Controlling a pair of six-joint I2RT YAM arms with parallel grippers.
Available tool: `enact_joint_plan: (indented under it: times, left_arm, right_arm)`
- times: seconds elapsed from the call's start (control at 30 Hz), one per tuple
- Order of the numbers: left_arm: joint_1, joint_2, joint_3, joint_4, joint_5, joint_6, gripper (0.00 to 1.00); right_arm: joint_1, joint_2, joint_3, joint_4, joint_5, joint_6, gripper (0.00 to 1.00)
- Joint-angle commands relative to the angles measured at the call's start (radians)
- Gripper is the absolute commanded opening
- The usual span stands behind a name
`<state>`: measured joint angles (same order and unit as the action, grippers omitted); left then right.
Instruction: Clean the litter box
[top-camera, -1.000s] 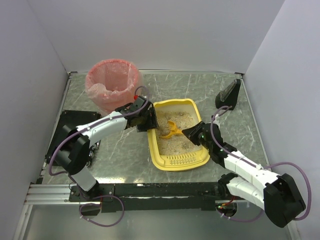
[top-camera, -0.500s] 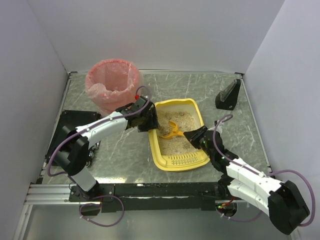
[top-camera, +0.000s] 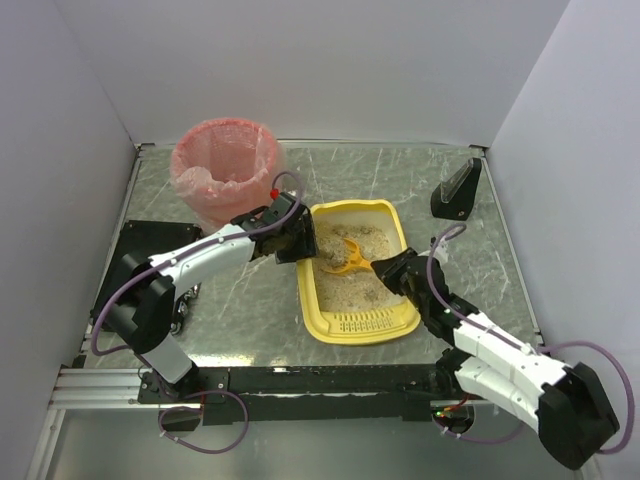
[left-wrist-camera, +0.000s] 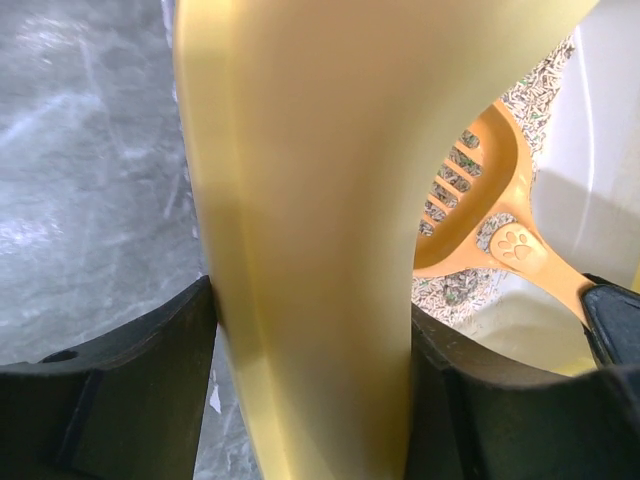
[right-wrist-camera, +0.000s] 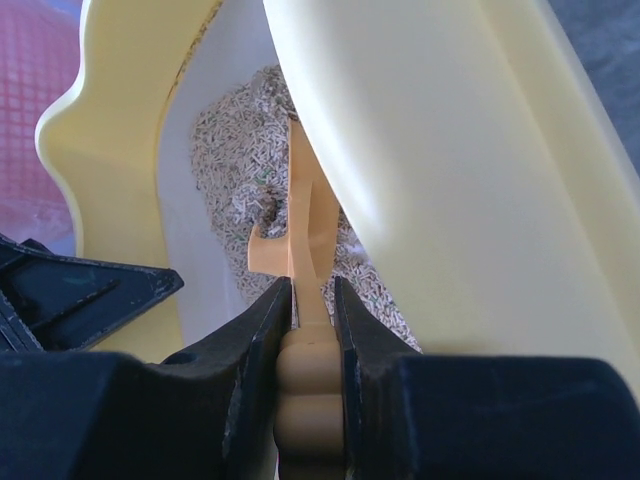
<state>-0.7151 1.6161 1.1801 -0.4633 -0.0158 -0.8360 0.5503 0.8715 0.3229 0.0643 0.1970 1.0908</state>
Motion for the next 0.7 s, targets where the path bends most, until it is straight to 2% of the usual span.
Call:
enact_joint_plan:
  times: [0.0, 0.2, 0.47, 0.67]
  left_arm:
    - [-0.030, -0.130, 0.078, 0.178, 0.110, -0.014, 0.01]
    - [-0.044, -0.105, 0.099, 0.180, 0.105, -0.008, 0.01]
    - [-0.057, -0.105, 0.086, 0.187, 0.105, -0.014, 0.01]
    - [-0.057, -0.113, 0.087, 0.100, 0.019, -0.052, 0.01]
  right_arm:
    - [-0.006, 0.133, -0.028, 0.123, 0.001, -0.075, 0.00]
    - [-0.001, 0.227, -0.074, 0.434, -0.109, -0.100, 0.00]
    - [0.016, 0.323, -0.105, 0.614, -0.102, -0.055, 0.00]
    - [0.016, 0.331, -0.168, 0.752, -0.093, 0.004, 0.00]
